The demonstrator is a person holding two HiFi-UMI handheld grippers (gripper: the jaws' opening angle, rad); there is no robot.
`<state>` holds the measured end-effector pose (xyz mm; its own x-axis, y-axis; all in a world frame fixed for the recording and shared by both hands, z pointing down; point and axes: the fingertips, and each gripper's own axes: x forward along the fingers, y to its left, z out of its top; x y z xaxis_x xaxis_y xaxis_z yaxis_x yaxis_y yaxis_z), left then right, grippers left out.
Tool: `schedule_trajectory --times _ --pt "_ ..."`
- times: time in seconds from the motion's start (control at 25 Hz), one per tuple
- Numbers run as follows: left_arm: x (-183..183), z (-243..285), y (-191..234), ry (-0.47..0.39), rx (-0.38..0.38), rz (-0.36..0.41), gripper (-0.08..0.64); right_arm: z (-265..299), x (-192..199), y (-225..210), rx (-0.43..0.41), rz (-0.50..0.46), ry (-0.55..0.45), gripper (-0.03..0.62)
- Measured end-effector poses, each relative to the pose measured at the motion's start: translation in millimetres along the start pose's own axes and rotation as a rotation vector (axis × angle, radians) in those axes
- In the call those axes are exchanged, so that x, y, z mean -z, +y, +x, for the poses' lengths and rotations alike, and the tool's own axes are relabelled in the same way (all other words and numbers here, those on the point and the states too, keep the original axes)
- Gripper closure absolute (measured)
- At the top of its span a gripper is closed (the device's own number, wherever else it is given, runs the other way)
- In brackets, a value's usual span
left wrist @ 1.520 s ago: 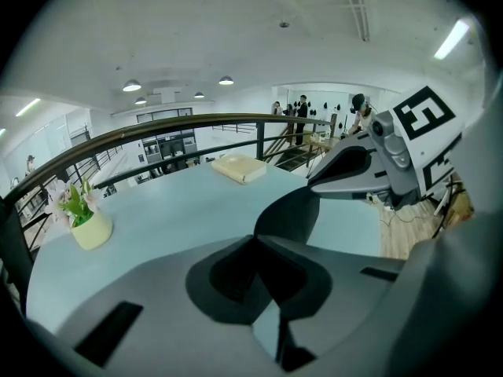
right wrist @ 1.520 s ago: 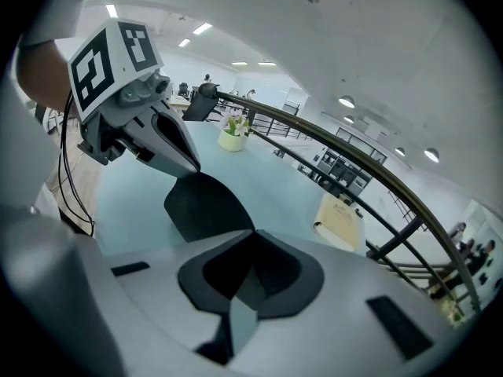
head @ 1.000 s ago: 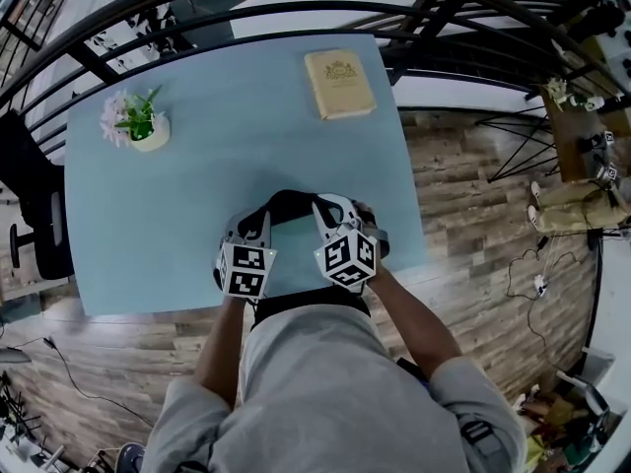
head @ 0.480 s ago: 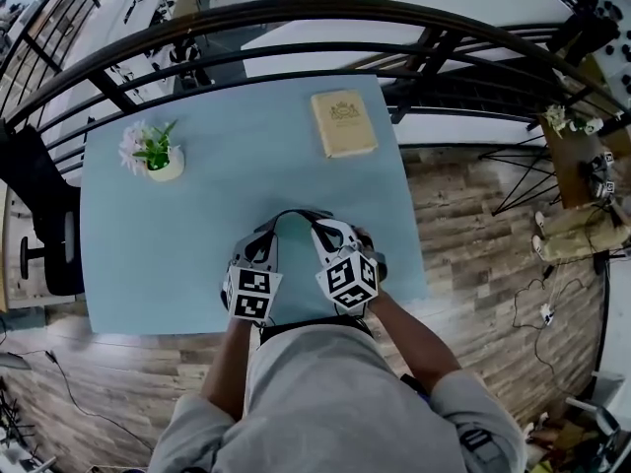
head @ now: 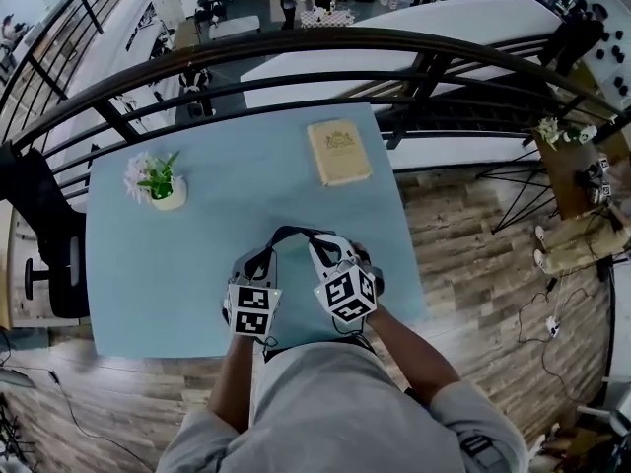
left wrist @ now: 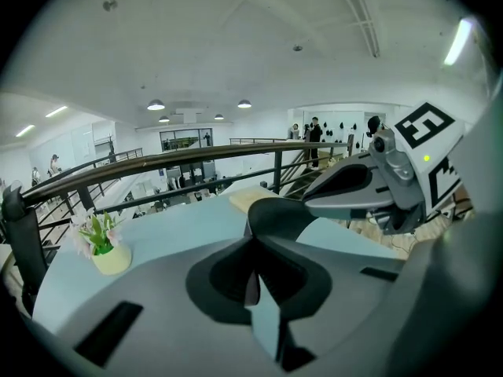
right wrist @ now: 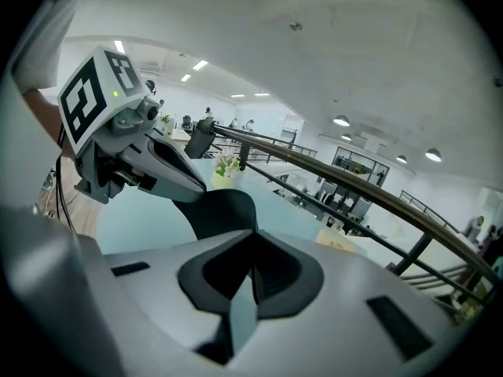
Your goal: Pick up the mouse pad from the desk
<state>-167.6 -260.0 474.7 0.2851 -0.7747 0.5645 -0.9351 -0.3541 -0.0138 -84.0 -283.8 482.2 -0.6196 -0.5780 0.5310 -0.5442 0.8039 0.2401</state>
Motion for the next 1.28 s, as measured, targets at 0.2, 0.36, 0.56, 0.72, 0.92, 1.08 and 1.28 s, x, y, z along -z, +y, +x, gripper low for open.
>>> schedule_trajectory --times 0.2,0.36,0.56,0.72,0.92,1.08,1.28 --pt "-21 -3 -2 -0.055 0.000 -0.016 0.537 -10 -19 -13 0.037 0.007 -0.046 0.577" --pt "-43 -10 -2 -0.106 -0.008 -0.014 0.537 -25 -41 -30 0.074 0.015 -0.105 0.577" --pt "-75 -20 2 -0.182 -0.024 -0.010 0.537 -44 -68 -51 0.113 0.054 -0.175 0.577" --pt "-98 -29 3 -0.233 -0.028 -0.010 0.537 -55 -83 -60 0.133 0.081 -0.217 0.577" --pt "-118 -36 0 -0.268 -0.020 0.005 0.537 -65 -96 -68 0.142 0.096 -0.250 0.577" --pt "-129 -44 -2 -0.293 -0.018 0.002 0.537 -76 -107 -72 0.149 0.094 -0.279 0.577" --pt "-140 -53 -4 -0.330 -0.016 0.002 0.537 -86 -121 -76 0.158 0.104 -0.326 0.577"
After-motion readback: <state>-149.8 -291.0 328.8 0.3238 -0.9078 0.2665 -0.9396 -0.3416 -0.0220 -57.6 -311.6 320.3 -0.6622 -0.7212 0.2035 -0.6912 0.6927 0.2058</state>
